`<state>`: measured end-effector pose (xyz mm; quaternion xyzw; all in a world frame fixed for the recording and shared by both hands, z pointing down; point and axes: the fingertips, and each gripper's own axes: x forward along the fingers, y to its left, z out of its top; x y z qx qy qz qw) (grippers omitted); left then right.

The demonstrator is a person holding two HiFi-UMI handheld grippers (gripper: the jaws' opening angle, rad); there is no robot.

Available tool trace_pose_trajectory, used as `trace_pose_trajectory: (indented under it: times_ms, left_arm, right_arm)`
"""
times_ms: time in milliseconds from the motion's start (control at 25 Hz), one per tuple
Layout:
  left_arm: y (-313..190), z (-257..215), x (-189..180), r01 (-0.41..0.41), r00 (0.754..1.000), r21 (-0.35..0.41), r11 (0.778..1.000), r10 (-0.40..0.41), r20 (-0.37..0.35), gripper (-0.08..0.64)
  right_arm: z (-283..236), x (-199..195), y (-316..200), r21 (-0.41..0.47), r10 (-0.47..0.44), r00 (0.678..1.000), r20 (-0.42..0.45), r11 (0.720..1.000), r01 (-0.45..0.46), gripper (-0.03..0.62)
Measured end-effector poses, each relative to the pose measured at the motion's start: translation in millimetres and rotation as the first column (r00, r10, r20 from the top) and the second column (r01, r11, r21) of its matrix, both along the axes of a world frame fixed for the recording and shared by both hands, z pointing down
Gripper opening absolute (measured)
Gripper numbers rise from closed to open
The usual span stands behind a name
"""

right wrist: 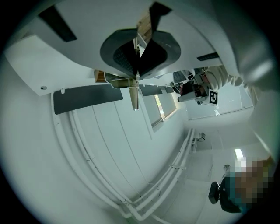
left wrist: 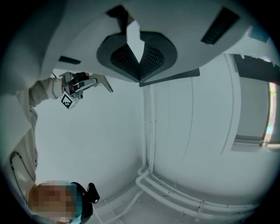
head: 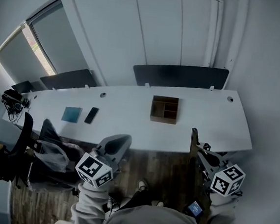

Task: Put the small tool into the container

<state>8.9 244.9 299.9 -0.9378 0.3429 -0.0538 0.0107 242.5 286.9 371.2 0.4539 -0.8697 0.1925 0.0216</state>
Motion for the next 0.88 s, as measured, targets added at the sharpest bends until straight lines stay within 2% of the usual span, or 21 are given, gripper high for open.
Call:
trace_pose_trajectory:
  times_ms: [160, 400, 560, 760, 880]
  left_arm:
    - [-13.5, -3.6, 4.3, -0.009, 1.000, 0.014, 1.000, 0.009, -0.006, -0.005]
    - [-51.4, -2.7, 7.6, -0.016, 1.000, 0.023, 1.000, 0.016, -0.014, -0.005]
    - [-89.1, -1.2, 5.4, -0.033, 0.997, 0.039, 0.999, 0.035, -0.069, -0.005]
    - [-156.5, 38.9, 0.0, -0.029, 0.998, -0.042, 0.999, 0.027, -0.059, -0.005]
    - [-192.3, 46.7, -1.0, -0.064, 0.996, -0.060, 0.996, 0.060, -0.071, -0.005]
  right_arm:
    - [5.7, 11.2, -1.7, -0.008, 0.019, 1.000, -0.003, 1.000, -0.019, 0.021]
    - [-3.9, 28.4, -9.2, 0.033, 0.063, 0.997, -0.042, 0.998, -0.062, 0.021]
    - [0.4, 29.3, -24.1, 0.038, 0.045, 0.995, -0.094, 0.998, -0.042, 0.021]
    - [19.6, 13.4, -71.0, 0.006, 0.065, 0.994, -0.093, 0.998, -0.065, 0.021]
    - [26.0, -1.3, -105.2, -0.020, 0.032, 0.990, -0.138, 0.999, -0.035, 0.021]
